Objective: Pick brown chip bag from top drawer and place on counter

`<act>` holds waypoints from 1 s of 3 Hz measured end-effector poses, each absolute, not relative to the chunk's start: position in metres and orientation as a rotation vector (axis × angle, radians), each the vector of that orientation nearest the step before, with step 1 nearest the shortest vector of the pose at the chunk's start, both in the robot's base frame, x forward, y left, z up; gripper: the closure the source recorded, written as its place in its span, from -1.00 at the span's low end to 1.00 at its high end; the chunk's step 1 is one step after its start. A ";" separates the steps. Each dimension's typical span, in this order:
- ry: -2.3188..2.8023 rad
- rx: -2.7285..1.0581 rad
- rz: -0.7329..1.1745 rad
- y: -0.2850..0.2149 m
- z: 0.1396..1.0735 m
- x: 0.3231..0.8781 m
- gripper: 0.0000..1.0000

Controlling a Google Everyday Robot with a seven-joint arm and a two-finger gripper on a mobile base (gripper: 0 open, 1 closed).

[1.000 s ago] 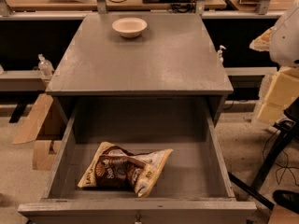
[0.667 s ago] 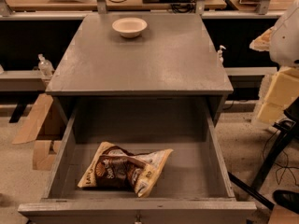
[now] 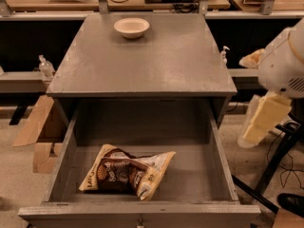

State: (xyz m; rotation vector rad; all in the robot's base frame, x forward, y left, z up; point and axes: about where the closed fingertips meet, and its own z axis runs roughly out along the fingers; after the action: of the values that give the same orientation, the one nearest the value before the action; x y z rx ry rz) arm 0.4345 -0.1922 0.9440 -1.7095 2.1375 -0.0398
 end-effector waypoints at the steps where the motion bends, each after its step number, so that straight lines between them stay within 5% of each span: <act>1: 2.063 -1.699 0.018 -0.169 0.896 0.449 -1.00; 3: 2.026 -1.645 0.008 -0.151 0.859 0.472 -1.00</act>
Offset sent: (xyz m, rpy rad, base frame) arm 0.0549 0.0585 -0.1374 0.1425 -0.0811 0.0026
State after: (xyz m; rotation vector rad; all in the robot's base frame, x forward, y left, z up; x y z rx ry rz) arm 0.4715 -0.1505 0.8589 -1.6450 2.0261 0.0076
